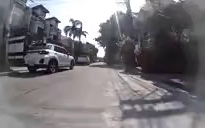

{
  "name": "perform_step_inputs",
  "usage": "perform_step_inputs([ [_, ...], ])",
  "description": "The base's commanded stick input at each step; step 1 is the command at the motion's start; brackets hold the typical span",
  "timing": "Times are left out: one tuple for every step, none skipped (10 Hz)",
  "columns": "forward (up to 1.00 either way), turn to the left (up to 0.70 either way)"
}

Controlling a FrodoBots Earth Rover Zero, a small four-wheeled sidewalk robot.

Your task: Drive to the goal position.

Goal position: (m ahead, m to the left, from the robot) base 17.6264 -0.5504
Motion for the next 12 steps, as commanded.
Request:
perform_step_inputs([
  [1.00,-0.28],
  [1.00,-0.39],
  [1.00,-0.40],
  [1.00,-0.40],
  [1.00,-0.27],
  [1.00,-0.05],
  [1.00,0.00],
  [1.00,0.00],
  [1.00,0.00],
  [1.00,0.00],
  [1.00,0.00],
  [1.00,0.00],
])
